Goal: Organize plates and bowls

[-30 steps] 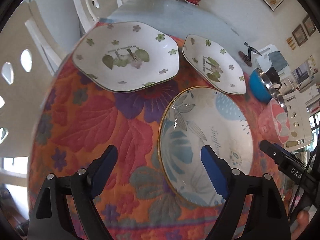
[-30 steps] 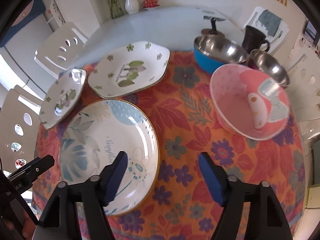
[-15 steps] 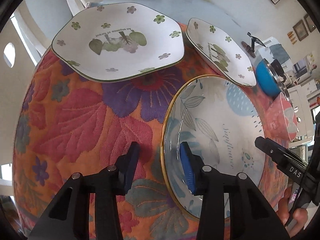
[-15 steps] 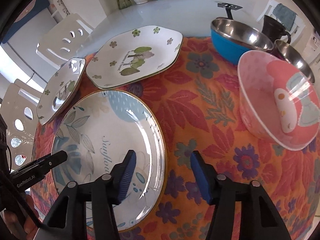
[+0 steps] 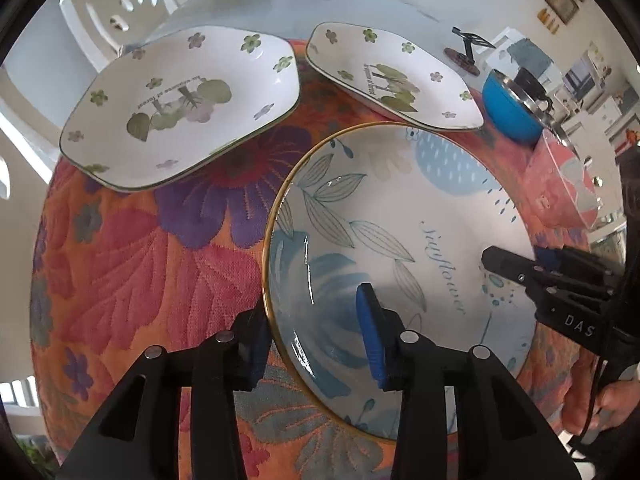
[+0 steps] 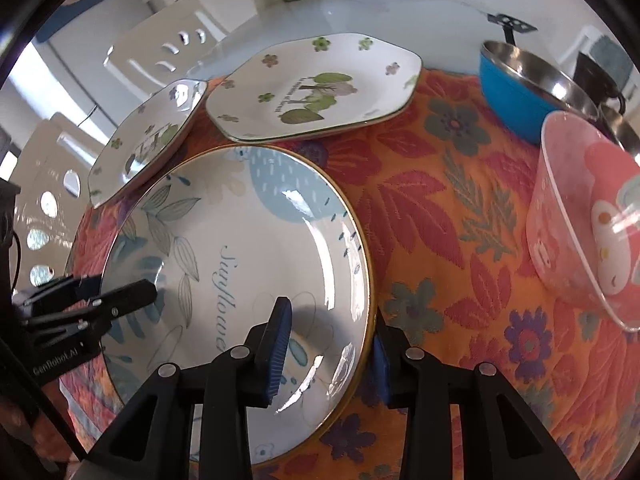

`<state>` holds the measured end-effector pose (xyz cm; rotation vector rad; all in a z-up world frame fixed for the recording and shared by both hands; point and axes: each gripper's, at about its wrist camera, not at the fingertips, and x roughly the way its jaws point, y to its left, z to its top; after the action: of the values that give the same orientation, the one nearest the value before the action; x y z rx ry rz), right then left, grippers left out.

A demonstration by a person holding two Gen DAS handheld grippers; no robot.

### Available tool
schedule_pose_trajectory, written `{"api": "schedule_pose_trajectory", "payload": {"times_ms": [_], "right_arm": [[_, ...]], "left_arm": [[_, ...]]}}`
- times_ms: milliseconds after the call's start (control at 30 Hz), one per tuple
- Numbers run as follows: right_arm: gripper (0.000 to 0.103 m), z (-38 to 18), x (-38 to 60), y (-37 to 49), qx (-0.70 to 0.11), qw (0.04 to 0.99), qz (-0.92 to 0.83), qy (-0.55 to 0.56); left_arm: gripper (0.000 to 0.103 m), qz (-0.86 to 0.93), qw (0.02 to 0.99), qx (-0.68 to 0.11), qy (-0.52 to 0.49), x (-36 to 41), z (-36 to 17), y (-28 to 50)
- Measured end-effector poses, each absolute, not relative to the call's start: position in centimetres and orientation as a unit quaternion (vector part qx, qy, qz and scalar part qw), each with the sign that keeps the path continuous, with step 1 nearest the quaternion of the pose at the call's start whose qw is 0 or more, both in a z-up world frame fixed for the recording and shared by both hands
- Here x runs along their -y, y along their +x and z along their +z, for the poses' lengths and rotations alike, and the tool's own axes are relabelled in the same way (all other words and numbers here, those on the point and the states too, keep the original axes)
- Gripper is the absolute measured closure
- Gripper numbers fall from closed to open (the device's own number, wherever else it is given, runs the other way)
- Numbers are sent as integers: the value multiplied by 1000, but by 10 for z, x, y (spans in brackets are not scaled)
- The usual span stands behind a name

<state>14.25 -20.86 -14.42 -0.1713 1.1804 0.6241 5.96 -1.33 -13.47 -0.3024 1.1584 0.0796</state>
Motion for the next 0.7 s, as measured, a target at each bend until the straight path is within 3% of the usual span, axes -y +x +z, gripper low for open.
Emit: {"api": "schedule_pose_trajectory", "payload": {"times_ms": [700], "right_arm": [[68, -66, 192, 41, -462, 787, 392, -114]], "left_arm": [[66, 138, 859, -471, -144, 4, -49, -55]]}}
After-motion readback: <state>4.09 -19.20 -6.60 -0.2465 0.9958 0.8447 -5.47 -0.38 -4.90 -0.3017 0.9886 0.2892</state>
